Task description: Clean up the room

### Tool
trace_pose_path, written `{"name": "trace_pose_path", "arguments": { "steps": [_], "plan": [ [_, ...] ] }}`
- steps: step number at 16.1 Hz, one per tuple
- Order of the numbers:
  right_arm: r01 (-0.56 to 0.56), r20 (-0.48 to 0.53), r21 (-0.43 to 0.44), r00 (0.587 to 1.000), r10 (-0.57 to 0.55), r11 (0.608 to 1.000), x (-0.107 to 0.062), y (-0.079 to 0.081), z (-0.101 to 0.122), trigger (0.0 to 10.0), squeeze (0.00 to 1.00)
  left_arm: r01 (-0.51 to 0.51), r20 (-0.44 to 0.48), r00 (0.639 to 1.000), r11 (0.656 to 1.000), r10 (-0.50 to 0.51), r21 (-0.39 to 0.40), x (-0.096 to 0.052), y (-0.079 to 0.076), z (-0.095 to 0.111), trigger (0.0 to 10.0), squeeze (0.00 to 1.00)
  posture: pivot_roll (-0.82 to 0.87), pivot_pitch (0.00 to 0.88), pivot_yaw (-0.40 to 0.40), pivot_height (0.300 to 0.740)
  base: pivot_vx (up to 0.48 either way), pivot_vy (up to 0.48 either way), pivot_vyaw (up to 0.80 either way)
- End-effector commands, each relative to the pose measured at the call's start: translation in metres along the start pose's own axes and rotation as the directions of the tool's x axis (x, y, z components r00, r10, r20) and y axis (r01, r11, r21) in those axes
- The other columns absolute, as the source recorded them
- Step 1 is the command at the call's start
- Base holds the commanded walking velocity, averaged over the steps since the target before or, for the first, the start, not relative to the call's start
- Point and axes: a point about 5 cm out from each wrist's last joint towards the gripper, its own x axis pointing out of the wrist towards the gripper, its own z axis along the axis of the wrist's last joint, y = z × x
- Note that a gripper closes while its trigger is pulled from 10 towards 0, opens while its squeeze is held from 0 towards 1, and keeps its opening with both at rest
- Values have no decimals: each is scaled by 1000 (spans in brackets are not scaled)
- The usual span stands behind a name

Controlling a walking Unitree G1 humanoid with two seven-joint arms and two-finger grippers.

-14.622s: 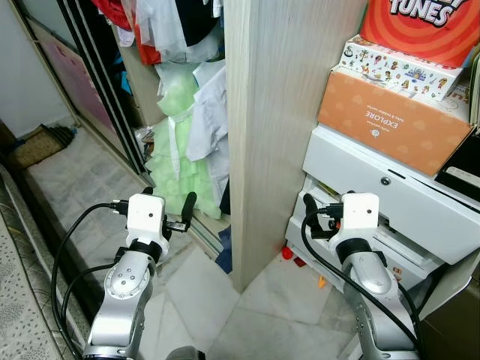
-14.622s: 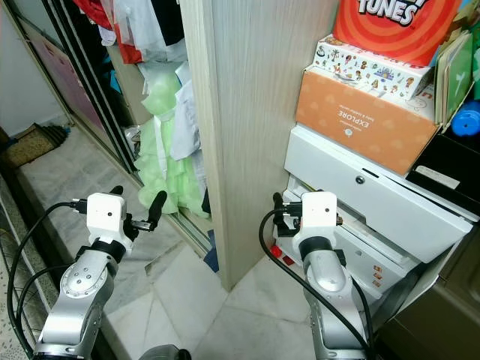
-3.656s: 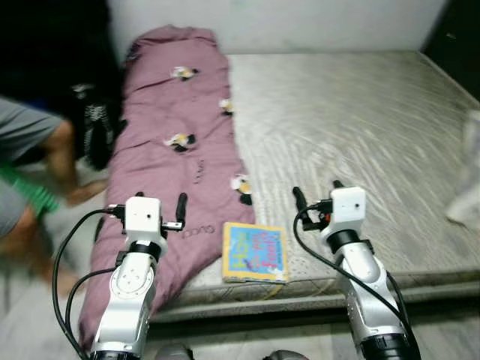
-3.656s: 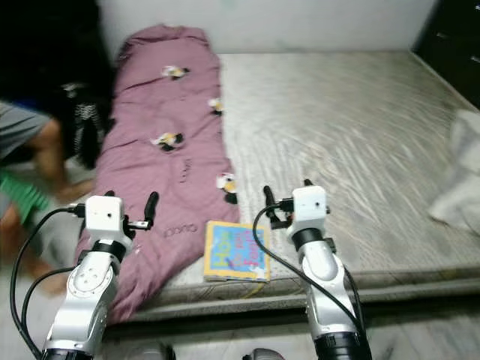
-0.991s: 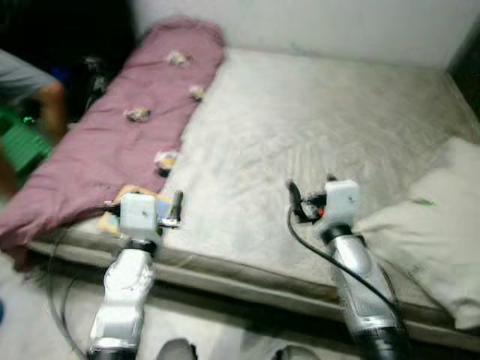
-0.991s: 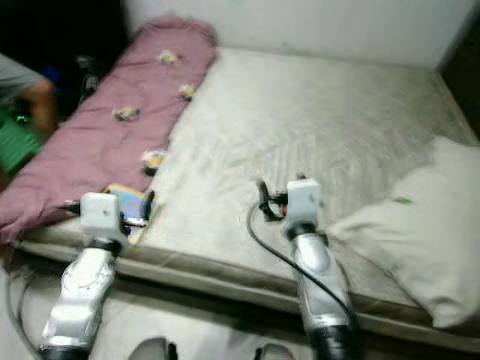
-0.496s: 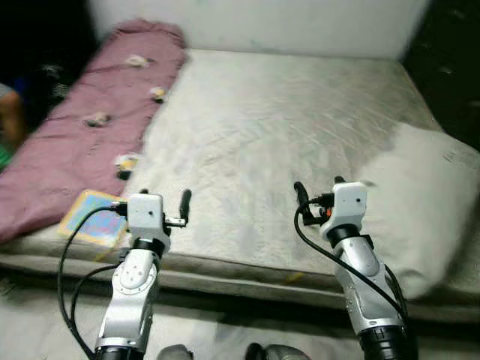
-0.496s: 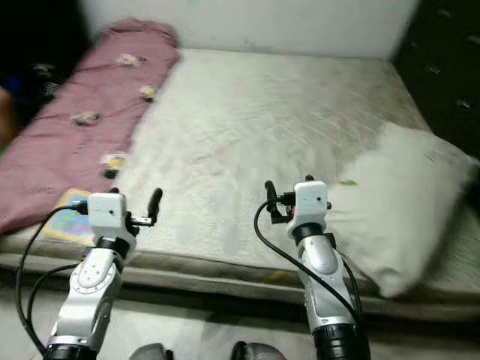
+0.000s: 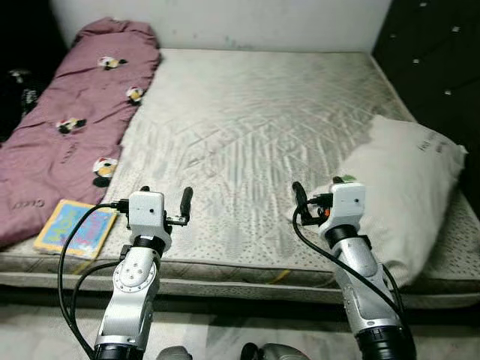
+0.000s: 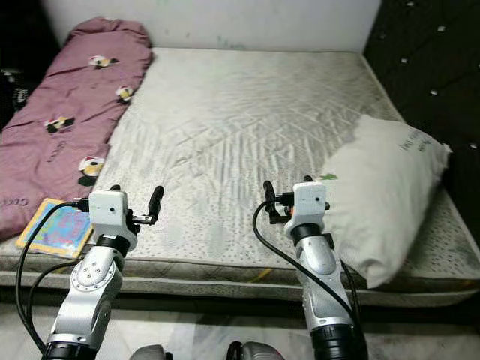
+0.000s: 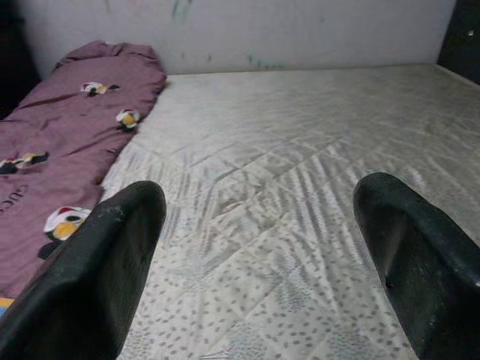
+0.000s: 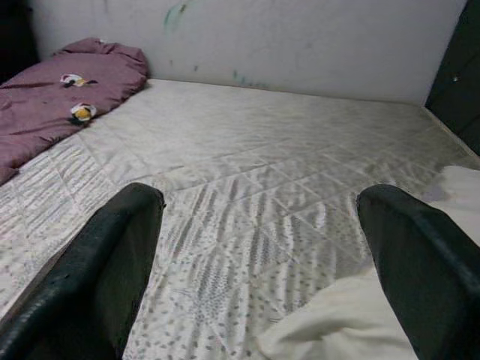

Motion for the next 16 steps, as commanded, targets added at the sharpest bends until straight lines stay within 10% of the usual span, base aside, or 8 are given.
{"name": "trace_pose_path", "arguments": {
  "steps": [1,16],
  "plan": [
    [7,11,-2,1000,-7,1000,1,-1,4,10000,0,4,3,1000,1000,-4,6,0,1,2,10000,0,-42,21,-9,740,0,-281,0],
    [10,11,-15,1000,-10,1000,4,-3,4,10000,0,9,3,1000,1000,-9,1,1,-1,1,10000,0,-42,10,-17,740,0,-333,0]
  ]
}}
